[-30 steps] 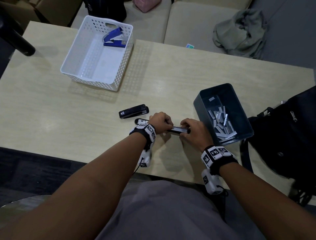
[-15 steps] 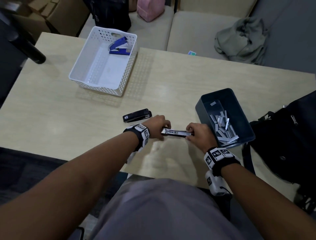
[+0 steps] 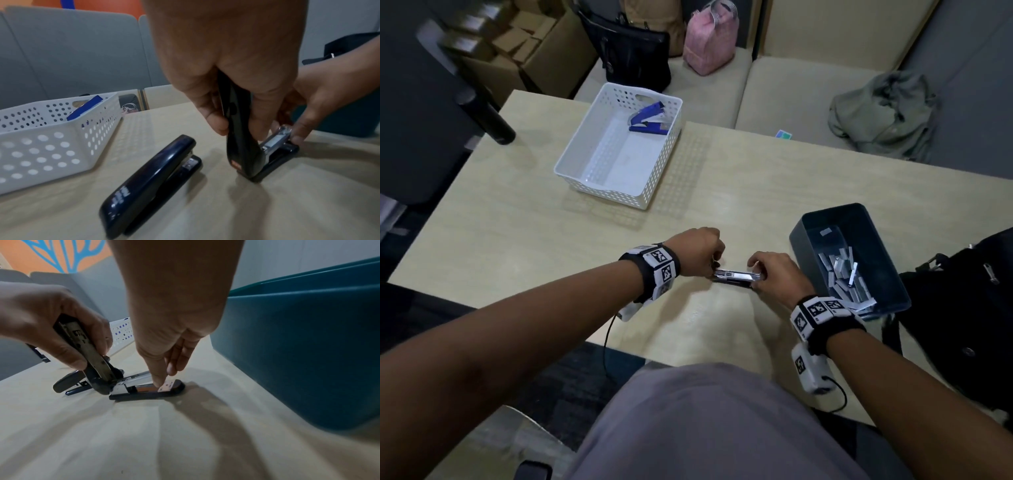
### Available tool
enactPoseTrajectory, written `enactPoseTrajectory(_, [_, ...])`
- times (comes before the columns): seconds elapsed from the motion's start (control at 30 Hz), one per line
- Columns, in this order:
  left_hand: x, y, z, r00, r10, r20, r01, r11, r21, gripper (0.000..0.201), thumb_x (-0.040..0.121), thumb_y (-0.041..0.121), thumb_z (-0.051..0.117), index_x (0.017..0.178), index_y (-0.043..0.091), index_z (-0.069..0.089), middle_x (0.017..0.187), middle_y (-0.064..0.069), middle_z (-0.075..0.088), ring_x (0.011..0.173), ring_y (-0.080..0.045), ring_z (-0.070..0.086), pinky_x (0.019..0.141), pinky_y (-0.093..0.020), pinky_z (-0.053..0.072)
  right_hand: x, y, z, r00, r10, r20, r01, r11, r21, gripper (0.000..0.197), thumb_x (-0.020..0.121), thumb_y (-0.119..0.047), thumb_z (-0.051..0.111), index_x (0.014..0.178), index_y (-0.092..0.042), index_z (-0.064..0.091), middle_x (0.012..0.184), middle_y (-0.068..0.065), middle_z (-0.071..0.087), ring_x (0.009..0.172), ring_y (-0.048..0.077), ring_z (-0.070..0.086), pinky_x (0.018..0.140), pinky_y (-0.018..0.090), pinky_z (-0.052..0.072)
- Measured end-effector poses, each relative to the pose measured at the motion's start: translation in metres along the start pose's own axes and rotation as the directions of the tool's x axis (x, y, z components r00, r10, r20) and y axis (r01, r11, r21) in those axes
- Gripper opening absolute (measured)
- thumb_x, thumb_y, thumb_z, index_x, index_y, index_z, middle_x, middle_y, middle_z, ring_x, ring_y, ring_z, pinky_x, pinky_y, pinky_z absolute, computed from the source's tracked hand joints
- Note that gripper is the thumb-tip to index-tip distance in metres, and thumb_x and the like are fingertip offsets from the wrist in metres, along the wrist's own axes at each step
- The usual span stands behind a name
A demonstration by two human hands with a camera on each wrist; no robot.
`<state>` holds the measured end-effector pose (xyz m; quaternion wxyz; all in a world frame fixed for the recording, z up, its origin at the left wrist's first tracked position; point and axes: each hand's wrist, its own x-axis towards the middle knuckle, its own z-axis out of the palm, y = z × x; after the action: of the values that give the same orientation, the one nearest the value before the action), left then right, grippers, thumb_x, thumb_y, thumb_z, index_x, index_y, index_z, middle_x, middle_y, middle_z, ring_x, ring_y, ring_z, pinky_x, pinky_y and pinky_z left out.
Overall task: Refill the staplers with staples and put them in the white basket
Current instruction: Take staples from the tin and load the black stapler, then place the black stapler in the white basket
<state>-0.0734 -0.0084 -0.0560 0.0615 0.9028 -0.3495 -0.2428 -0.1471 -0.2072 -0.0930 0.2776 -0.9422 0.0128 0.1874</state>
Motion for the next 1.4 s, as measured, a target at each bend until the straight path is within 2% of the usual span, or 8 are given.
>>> enactPoseTrajectory(0.27, [0.012,0.03,0.02,0.998,0.022,-0.055,-0.023,1.0,-0.008,0.032,0.073,0.026,0.07,0.099,0.012,0.06,0.098,-0.011,0.064,0.09,-0.031,0.059,0.064,-0.036,0.044,0.012,0.015,0.0,0.999,0.033,0.032,-0.038,0.988,0.153,0.035,0.073,0.007,0.058,0.099,-0.015,0.067,0.079,-0.001,0.068,0.069,0.014,0.062,0.065,0.019,0.051])
enactPoseTrajectory(0.43, [0.014,0.033,0.057,0.999,-0.032,0.008,0.031,0.991,0.13,0.035,0.081,0.016,0.059,0.115,0.008,0.051,0.114,-0.017,0.054,0.1,-0.037,0.053,0.071,-0.043,0.042,0.023,0.023,0.0,0.974,0.144,0.177,-0.189,0.943,0.273,0.058,0.062,0.017,0.068,0.103,-0.023,0.062,0.088,0.001,0.061,0.073,0.017,0.055,0.067,0.028,0.053])
enactPoseTrajectory(0.6, [0.02,0.022,0.039,0.998,0.055,0.04,-0.06,0.989,0.132,0.043,0.082,0.011,0.061,0.122,0.001,0.048,0.116,-0.02,0.056,0.102,-0.038,0.054,0.076,-0.045,0.048,0.039,-0.009,-0.018,0.908,0.005,0.418,-0.04,0.996,0.074,0.075,0.061,-0.022,0.091,0.128,-0.025,0.057,0.116,0.001,0.064,0.104,0.019,0.063,0.091,0.028,0.051])
enactPoseTrajectory(0.67, [0.022,0.007,0.014,0.995,0.096,-0.015,-0.095,0.991,0.091,0.044,0.081,0.013,0.061,0.121,0.002,0.049,0.115,-0.019,0.058,0.102,-0.037,0.055,0.077,-0.044,0.048,0.055,-0.034,-0.033,0.888,-0.026,0.458,0.045,0.999,-0.03,0.058,0.068,-0.027,0.086,0.12,-0.022,0.062,0.112,0.002,0.068,0.098,0.018,0.063,0.078,0.023,0.049])
enactPoseTrajectory(0.73, [0.024,-0.018,-0.018,0.991,0.113,-0.066,-0.108,0.992,0.063,0.038,0.082,0.013,0.06,0.118,0.004,0.052,0.113,-0.017,0.06,0.1,-0.037,0.056,0.076,-0.042,0.047,0.077,-0.065,-0.053,0.904,-0.04,0.425,0.071,0.996,-0.058,0.031,0.075,-0.021,0.08,0.103,-0.02,0.067,0.094,0.003,0.071,0.081,0.016,0.064,0.063,0.019,0.043])
enactPoseTrajectory(0.83, [0.023,-0.074,-0.067,0.989,0.062,-0.137,-0.063,0.998,0.0,0.036,0.082,0.013,0.06,0.116,0.007,0.053,0.111,-0.016,0.059,0.096,-0.036,0.058,0.078,-0.043,0.048,0.117,-0.12,-0.079,0.948,-0.077,0.31,0.083,0.996,-0.009,0.015,0.079,-0.014,0.075,0.09,-0.019,0.066,0.079,0.004,0.071,0.067,0.014,0.063,0.066,0.023,0.042])
enactPoseTrajectory(1.07, [0.024,-0.215,-0.135,0.953,-0.178,-0.246,0.147,0.979,-0.139,0.038,0.082,0.009,0.061,0.119,0.013,0.052,0.121,-0.012,0.058,0.107,-0.032,0.058,0.085,-0.037,0.044,0.207,-0.212,-0.087,0.99,-0.111,0.085,0.104,0.991,0.085,0.066,0.079,-0.015,0.076,0.138,-0.016,0.046,0.124,0.012,0.06,0.105,0.028,0.06,0.087,0.028,0.045])
enactPoseTrajectory(1.4, [0.096,-0.317,-0.118,0.943,-0.287,-0.17,0.27,0.956,-0.115,0.024,0.082,0.007,0.057,0.104,0.013,0.063,0.109,-0.014,0.065,0.1,-0.034,0.063,0.086,-0.04,0.053,0.264,-0.214,-0.046,0.996,0.091,-0.004,-0.091,0.993,-0.08,0.054,0.084,-0.014,0.063,0.136,-0.016,0.045,0.127,0.01,0.055,0.123,0.028,0.049,0.098,0.04,0.046])
